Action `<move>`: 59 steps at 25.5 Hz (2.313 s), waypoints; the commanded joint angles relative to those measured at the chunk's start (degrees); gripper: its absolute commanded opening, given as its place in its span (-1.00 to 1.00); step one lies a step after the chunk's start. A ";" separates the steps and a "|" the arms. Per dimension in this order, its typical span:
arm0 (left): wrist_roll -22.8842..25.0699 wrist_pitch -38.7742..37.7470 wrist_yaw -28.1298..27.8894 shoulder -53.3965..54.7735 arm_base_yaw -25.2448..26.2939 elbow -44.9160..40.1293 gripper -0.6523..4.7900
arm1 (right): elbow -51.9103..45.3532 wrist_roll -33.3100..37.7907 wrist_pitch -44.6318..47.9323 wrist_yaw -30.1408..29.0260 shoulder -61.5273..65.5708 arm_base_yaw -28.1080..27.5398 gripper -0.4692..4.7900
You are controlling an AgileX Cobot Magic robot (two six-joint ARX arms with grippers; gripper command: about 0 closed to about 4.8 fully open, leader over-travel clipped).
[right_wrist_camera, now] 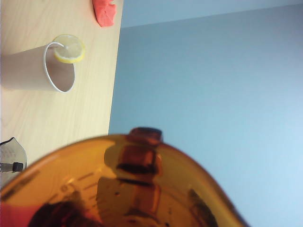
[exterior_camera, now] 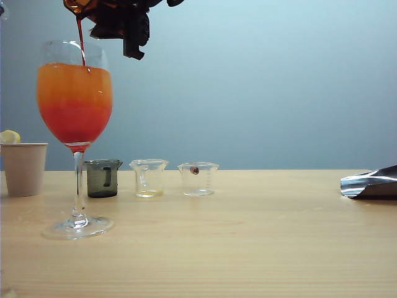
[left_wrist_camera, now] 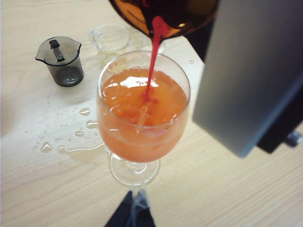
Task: Pick up the fourth measuring cup from the left, pour the grenadine inside into the goblet, and finally put the measuring cup back in its original place.
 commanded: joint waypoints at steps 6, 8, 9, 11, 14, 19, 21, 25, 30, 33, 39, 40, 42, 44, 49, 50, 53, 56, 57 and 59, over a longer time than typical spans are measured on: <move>0.24 0.52 -0.07 -0.11 0.04 0.35 -0.78 | 0.46 -1.18 2.62 0.02 -0.35 0.11 0.05; 0.24 0.50 -0.07 -0.11 0.04 0.35 -0.78 | 0.46 -2.36 3.54 0.02 -0.35 0.17 0.05; 0.24 0.50 -0.07 -0.11 0.04 0.35 -0.78 | 0.46 -3.45 4.28 0.02 -0.35 0.17 0.05; 0.22 0.48 -0.07 -0.11 0.04 0.35 -0.78 | 0.46 -3.96 5.05 0.00 -0.35 0.31 0.05; 0.22 0.39 -0.07 -0.13 0.04 0.35 -0.78 | 0.46 -3.98 5.09 0.04 -0.35 0.61 0.05; 0.24 0.22 -0.07 -0.42 0.04 0.35 -0.78 | 0.46 -3.98 5.09 -0.09 -0.35 2.01 0.05; 0.24 0.15 -0.09 -0.55 0.04 0.76 -0.78 | 0.46 -4.28 5.11 -0.09 -0.35 2.19 0.05; 1.44 -0.04 -0.28 -0.59 0.04 1.70 -0.78 | 0.46 -7.02 5.16 -0.02 -0.35 2.25 0.05; 1.53 -1.95 -0.28 -0.59 0.04 1.75 -0.78 | 0.46 -10.43 5.92 0.07 -0.35 2.27 0.05; 1.55 -2.58 -0.28 -0.59 0.04 1.75 -0.78 | 0.46 -10.43 7.52 0.02 -0.35 2.25 0.05; 1.86 -2.10 -0.31 -0.59 0.04 1.75 -0.78 | 0.46 -14.86 7.67 -0.55 -0.35 2.23 0.05; 2.93 -2.10 -0.33 -0.59 0.04 1.75 -0.78 | 0.46 -15.26 7.69 -0.68 -0.35 2.25 0.05; 3.26 -2.10 -1.29 -0.59 0.04 1.75 -0.78 | 0.46 -16.24 7.69 -1.20 -0.35 2.25 0.05; 3.28 -2.05 -1.38 -0.59 0.04 1.77 -0.78 | 0.46 -16.39 7.67 -1.22 -0.35 2.25 0.05; 3.28 -2.05 -1.33 -0.59 0.04 1.77 -0.78 | 0.46 -18.91 7.93 -1.25 -0.35 2.27 0.05; 3.26 -2.05 -1.36 -0.59 0.04 1.77 -0.78 | 0.46 -19.17 8.09 -1.27 -0.35 2.27 0.05; 3.28 -2.10 -1.36 -0.61 0.04 1.77 -0.78 | 0.46 -19.45 9.18 -2.01 -0.35 2.27 0.05; 3.28 -2.12 -1.36 -0.61 0.04 1.77 -0.78 | 0.46 -20.87 9.51 -2.95 -0.35 2.27 0.05; 3.28 -2.14 -1.36 -0.61 0.04 1.77 -0.78 | 0.46 -21.27 9.66 -2.95 -0.35 2.27 0.05; 3.28 -2.16 -1.36 -0.61 0.04 1.77 -0.78 | 0.46 -22.47 9.77 -2.97 -0.35 2.27 0.05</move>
